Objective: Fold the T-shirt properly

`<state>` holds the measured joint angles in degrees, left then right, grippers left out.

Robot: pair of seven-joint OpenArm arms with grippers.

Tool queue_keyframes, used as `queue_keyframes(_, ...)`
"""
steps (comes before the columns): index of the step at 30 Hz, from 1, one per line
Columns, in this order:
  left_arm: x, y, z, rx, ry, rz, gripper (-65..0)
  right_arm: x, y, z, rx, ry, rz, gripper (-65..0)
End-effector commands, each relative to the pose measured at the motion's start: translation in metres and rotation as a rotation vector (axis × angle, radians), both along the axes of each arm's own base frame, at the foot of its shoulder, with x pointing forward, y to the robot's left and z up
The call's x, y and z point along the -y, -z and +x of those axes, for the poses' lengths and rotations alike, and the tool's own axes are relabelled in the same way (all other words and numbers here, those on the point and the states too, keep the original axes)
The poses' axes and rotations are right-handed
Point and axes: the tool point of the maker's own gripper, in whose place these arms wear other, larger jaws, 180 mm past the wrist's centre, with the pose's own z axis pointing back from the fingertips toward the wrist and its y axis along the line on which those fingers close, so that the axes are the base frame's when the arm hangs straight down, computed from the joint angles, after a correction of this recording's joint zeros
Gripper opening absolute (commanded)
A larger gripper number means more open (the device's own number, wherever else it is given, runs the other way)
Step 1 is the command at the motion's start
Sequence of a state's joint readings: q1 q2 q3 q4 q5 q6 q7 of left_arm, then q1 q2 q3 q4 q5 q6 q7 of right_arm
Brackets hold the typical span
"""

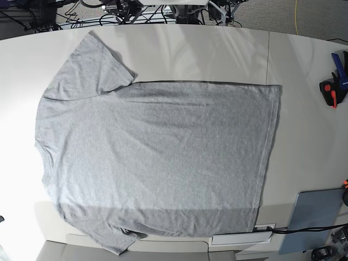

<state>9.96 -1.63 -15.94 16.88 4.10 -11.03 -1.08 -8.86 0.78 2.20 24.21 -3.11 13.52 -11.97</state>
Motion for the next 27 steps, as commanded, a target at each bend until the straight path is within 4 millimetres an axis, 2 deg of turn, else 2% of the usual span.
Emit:
queue_keyframes(1,-0.003,0.0,-0.001,0.004,0.006,0.001,-39.4,0.002,-0.001,0.004,0.009,0.001,0.002,-56.5)
queue_keyframes(9,-0.01,0.0,-0.006,-0.001,0.008,0.006,-39.4,0.002,-0.001,0.005,0.014,0.001,0.002,-56.5)
queue_keyframes(15,-0.012,-0.002,-0.01,0.008,0.011,0.003,-39.4,0.009,-0.001,0.005,0.014,0.0,-0.009,-56.5)
queue_keyframes(27,-0.008,-0.006,-0.004,0.035,0.02,-0.039,-39.4,0.012,-0.001,0.005,0.014,-0.001,-0.014,-56.5)
